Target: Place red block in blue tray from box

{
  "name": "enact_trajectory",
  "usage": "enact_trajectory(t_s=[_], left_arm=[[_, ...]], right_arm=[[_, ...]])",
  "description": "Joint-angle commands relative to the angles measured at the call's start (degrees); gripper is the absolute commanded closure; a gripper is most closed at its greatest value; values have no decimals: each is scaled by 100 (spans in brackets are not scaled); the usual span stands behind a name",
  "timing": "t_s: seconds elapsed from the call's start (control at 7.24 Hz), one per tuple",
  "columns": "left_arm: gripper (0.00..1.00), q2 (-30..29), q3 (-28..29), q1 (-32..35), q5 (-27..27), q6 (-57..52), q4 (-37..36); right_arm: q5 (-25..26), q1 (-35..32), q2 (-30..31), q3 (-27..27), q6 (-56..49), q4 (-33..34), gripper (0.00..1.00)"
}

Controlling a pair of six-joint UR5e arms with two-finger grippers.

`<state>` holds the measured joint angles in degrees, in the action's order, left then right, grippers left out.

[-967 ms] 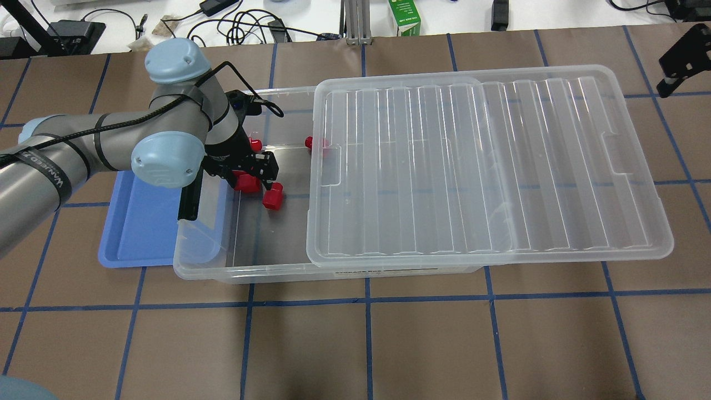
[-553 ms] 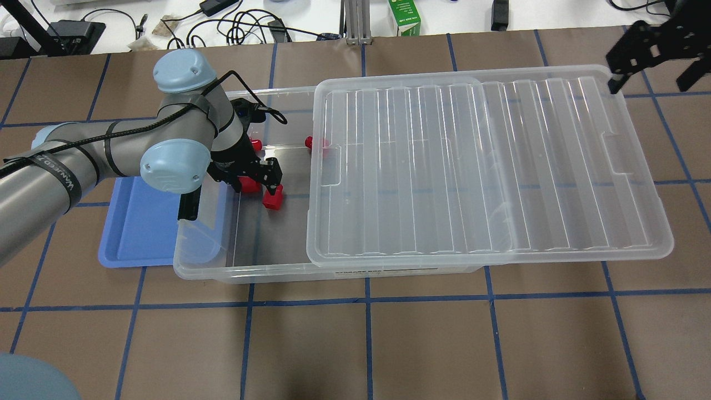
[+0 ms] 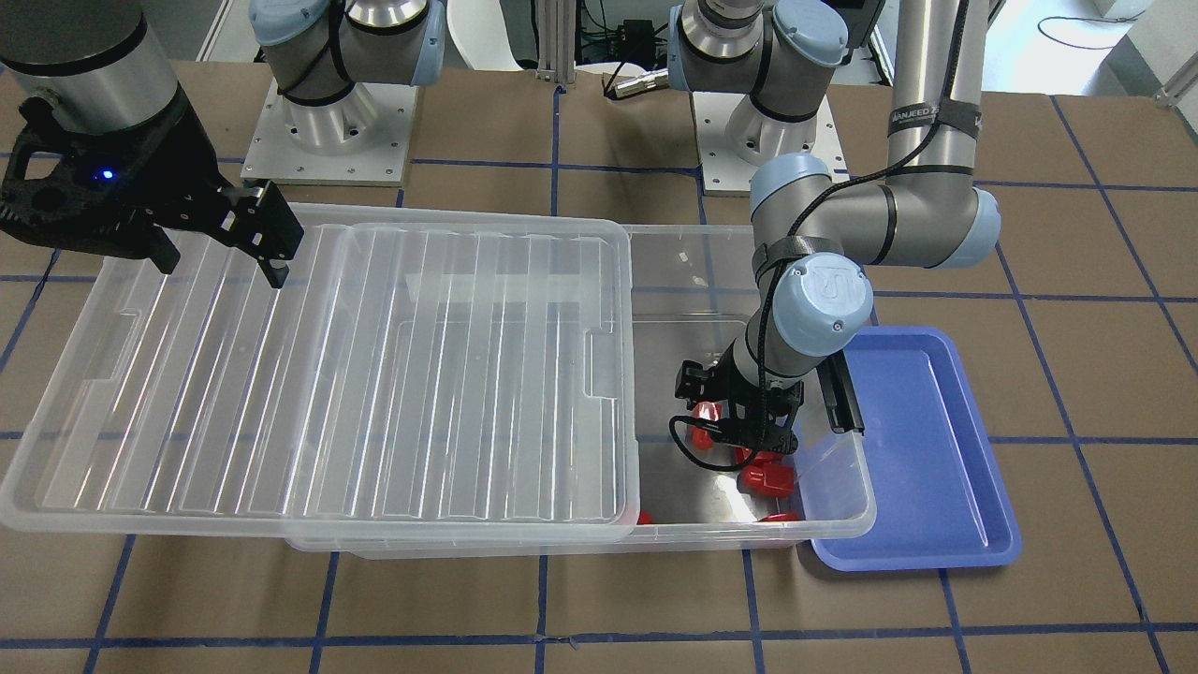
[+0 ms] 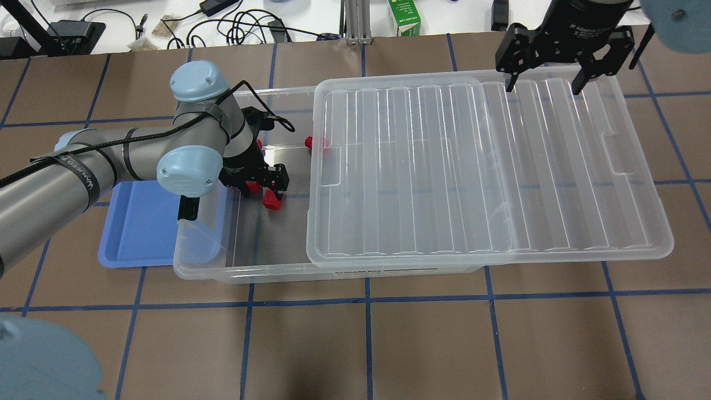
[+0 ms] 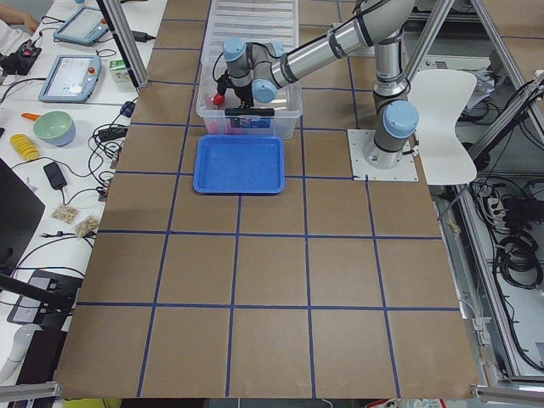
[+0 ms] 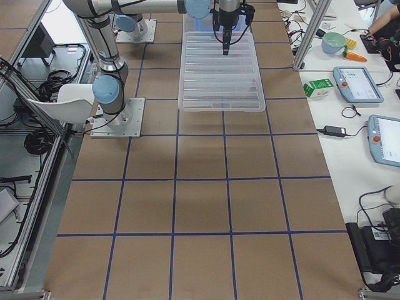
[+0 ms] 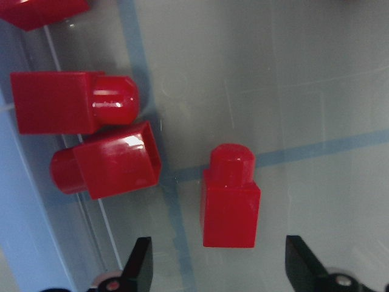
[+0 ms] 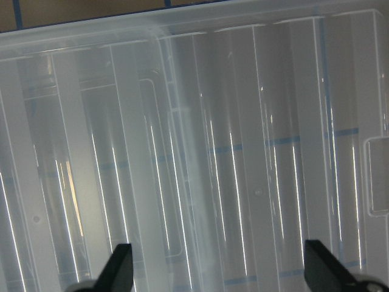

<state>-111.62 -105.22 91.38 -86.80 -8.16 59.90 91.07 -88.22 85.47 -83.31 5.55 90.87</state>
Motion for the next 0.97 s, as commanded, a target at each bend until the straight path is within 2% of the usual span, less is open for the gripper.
enact_trajectory(t_s=[0.0,0.28,0.41,0.55,0.83], left_arm=[[36,-115,1,12,-4,42,-92],[60,-141,10,12,-4,34,-92],[87,-159,27,12,-12,-27,-92],[100,-159,71,12,-4,-28,-92],[100,-159,80,3,-4,-19,-92]], right_arm=[[-10,-11,-13,-10,-28,9,0],[-2,-2,-13,-19,-46,9,0],[-2,-2,-13,-19,-46,9,0],[-2,-2,-13,-19,-54,9,0],[-2,-2,-13,-19,-63,9,0]])
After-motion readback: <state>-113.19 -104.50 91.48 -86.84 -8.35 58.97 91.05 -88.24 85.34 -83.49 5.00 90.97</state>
